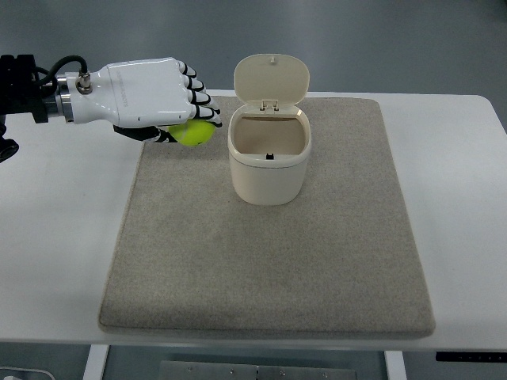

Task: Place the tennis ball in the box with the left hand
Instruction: 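Lift the held ball and carry it over the open cream bin, then open the left hand fingers to drop the ball into the bin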

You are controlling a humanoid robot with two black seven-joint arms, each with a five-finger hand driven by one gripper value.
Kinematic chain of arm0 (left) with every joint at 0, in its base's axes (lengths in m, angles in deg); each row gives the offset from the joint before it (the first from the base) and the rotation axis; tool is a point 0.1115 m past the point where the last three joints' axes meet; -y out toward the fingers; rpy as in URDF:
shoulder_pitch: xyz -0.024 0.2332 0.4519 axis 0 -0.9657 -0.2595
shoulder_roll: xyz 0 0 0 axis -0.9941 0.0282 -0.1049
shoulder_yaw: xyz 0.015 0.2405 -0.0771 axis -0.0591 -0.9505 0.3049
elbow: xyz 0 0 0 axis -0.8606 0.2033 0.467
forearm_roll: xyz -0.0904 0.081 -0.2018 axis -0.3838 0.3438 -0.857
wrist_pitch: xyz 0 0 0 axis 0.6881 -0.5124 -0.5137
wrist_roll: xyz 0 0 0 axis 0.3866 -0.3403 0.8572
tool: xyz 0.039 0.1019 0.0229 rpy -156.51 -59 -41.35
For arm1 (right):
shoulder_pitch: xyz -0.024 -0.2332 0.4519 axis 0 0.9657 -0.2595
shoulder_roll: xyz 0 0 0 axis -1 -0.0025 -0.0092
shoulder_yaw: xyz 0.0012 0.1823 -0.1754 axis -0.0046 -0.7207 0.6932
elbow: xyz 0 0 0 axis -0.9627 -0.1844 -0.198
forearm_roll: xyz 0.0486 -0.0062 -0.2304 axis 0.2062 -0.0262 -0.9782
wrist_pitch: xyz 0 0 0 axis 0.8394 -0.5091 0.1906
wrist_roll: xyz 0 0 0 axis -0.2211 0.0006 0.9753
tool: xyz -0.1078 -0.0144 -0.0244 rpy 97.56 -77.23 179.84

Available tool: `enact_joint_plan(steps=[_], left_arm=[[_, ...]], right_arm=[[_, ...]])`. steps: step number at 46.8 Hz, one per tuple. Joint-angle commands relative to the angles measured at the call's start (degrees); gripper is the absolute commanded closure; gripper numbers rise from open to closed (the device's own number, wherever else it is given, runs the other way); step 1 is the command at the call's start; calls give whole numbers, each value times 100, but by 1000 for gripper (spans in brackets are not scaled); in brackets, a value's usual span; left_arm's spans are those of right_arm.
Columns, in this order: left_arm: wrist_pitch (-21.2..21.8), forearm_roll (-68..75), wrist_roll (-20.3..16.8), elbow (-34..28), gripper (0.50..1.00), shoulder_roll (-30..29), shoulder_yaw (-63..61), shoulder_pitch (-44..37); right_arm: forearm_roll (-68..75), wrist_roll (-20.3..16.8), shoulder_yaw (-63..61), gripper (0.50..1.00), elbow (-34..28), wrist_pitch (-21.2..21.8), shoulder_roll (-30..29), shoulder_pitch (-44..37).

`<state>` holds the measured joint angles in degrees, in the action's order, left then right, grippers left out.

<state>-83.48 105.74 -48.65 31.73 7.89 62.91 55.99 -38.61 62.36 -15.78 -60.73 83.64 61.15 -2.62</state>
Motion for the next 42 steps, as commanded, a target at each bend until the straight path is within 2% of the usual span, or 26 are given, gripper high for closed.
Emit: enact_joint_plan(steps=[1, 17, 28, 32, 35, 36, 39, 42], left_arm=[[-2, 26, 17, -169, 1000, 298, -6, 149], [6, 369, 69, -801, 1000, 1458, -156, 159], [103, 369, 78, -1162, 1000, 1801, -147, 132], [130, 369, 78, -1311, 894, 1942, -147, 115], [138, 369, 78, -1391, 770, 1969, -147, 106], [138, 369, 78, -1391, 744, 1977, -147, 97], [138, 369, 78, -1391, 720, 1995, -156, 36], [138, 369, 78, -1373, 611, 1995, -156, -8]], right_arm=[[0, 0, -5, 562, 0, 0, 0, 0], [0, 0, 4, 560, 0, 0, 0, 0], [0, 0, 4, 562, 0, 0, 0, 0], [0, 0, 4, 562, 0, 0, 0, 0], [0, 0, 4, 562, 0, 0, 0, 0], [0, 0, -5, 562, 0, 0, 0, 0], [0, 0, -5, 562, 0, 0, 0, 0], [0, 0, -5, 562, 0, 0, 0, 0]])
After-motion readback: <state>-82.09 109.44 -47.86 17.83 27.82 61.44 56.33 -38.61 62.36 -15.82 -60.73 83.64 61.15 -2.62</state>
